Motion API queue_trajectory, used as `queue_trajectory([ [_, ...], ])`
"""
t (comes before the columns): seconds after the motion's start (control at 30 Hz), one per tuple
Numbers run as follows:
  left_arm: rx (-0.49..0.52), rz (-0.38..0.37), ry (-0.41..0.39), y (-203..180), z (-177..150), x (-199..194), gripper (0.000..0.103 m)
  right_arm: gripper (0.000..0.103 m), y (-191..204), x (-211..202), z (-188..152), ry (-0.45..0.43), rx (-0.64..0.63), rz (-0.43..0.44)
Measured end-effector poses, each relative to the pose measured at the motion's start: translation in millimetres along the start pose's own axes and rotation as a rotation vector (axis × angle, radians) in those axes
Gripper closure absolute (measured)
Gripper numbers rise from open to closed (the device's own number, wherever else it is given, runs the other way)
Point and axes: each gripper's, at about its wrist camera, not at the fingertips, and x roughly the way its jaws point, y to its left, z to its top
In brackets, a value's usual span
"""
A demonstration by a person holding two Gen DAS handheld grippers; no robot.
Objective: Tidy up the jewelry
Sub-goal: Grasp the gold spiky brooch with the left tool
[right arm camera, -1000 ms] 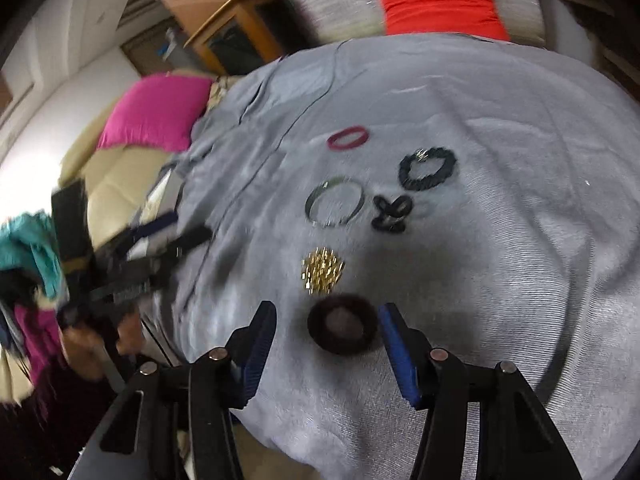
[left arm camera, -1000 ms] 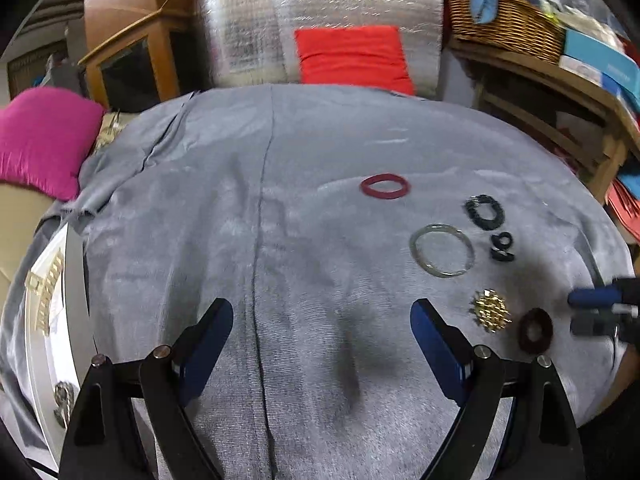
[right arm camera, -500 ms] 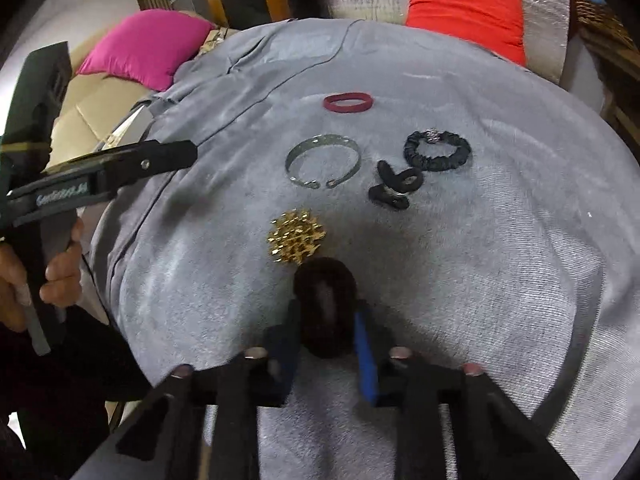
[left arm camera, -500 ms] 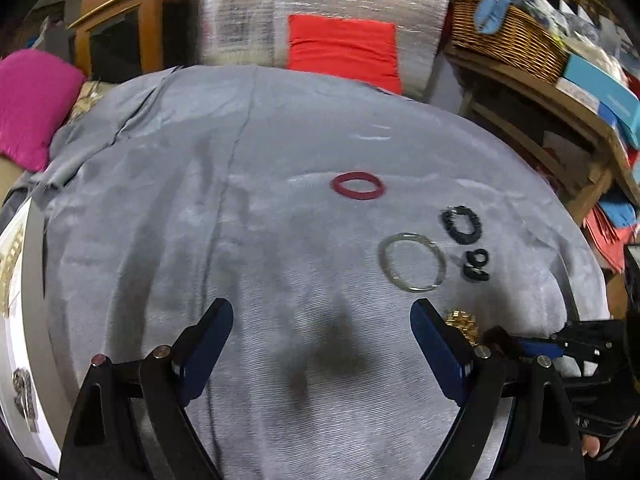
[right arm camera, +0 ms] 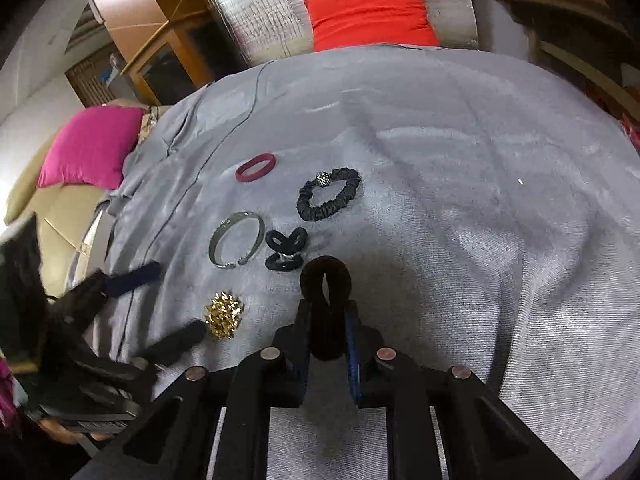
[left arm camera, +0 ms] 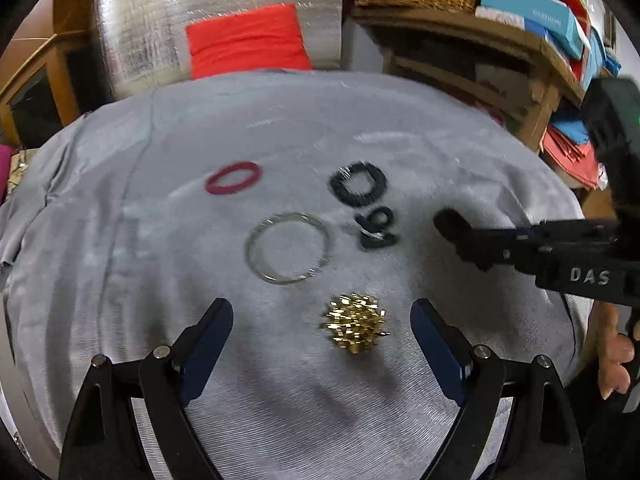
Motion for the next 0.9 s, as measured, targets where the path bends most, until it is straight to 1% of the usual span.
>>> queue_trajectory([
  [0.07, -0.003, -0.011, 0.015, -2.7, 0.8, 5.6, 0.013, 0.087, 2.1, -0.3, 1.9, -0.009, 0.001, 0.0],
  [0.27, -0.028, -0.009, 0.067, -2.6, 1.8, 20.9, 0.013, 0.087, -5.0, -1.6, 4.8, -0.013, 0.039, 0.018],
  [0.33, -0.024, -0.005, 0.084, -2.4, 1.5, 26.9, 0.02, 0.087, -7.5, -1.3, 5.0, -0.009, 0.049, 0.024],
  [0.37, -0.021, -0.007, 0.092, -2.9, 1.2, 29.2, 0.033, 0.087, -7.9, -1.0, 4.9, -0.009, 0.05, 0.024],
  [0.4, -0.014, -0.007, 0.095, -3.4, 0.4, 31.3, 0.037, 0.087, -8.2, -0.8, 4.9, -0.008, 0.05, 0.022],
  [0.43, -0.009, -0.004, 0.088, -3.6, 0.1, 30.3, 0.039, 0.087, -8.3, -0.2, 5.0, -0.003, 0.05, 0.023],
  [0.5, -0.003, -0.014, 0.08, -5.1, 0.2, 28.8, 0.051, 0.087, -8.6, 1.6, 4.8, 0.004, 0.051, 0.023],
  [0.53, 0.0, -0.015, 0.077, -5.2, 0.2, 28.4, 0.054, 0.087, -8.3, 2.5, 4.8, 0.008, 0.05, 0.021],
  [0.57, 0.004, -0.016, 0.072, -5.5, 0.5, 27.6, 0.063, 0.087, -8.2, 3.0, 4.6, 0.009, 0.05, 0.022],
  [0.73, 0.002, -0.014, 0.065, -5.3, -1.3, 21.5, 0.063, 0.087, -4.4, 4.3, 5.4, 0.007, 0.041, 0.031],
  [0.9, -0.02, -0.001, 0.035, 3.3, -0.7, 10.1, 0.063, 0.087, 3.9, 9.3, 4.7, 0.017, 0.028, 0.038],
])
